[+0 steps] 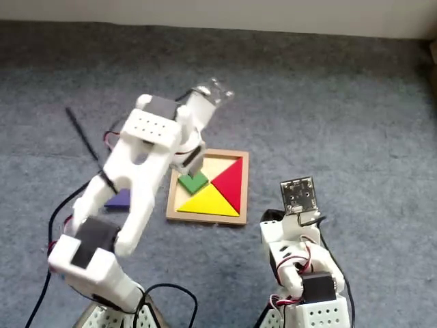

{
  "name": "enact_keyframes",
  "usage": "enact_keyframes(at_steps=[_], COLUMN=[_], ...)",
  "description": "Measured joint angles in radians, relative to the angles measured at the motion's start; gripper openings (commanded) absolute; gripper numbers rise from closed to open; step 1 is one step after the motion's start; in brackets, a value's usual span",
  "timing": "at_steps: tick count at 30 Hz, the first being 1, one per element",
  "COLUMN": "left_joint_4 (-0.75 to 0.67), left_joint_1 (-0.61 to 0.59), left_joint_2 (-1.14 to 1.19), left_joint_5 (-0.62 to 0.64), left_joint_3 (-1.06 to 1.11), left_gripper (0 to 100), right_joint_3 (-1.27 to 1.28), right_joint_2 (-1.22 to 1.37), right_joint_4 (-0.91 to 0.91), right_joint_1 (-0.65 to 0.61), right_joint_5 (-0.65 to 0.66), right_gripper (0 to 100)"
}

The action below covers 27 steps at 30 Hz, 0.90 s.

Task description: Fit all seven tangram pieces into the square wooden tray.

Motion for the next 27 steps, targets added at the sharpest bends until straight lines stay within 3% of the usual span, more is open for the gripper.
enact_keyframes(at_steps=[5, 10, 27], left_joint_4=[0.052, 0.058, 0.087], left_joint_1=[-0.038, -0.163, -0.83], left_joint_2=[-0.157, -0.272, -0.841], left_joint_5=[0.003, 0.003, 0.003], left_joint_3=[0.057, 0.181, 0.786], left_gripper=[23, 24, 25], right_joint_3=[0.0, 0.0, 0.0], right_joint_2=[0.0, 0.0, 0.0], right_joint_4=[0.0, 0.0, 0.0], right_joint_1=[0.0, 0.0, 0.0], right_joint_5=[0.0, 0.0, 0.0], right_gripper=[0.5, 0.5, 0.5])
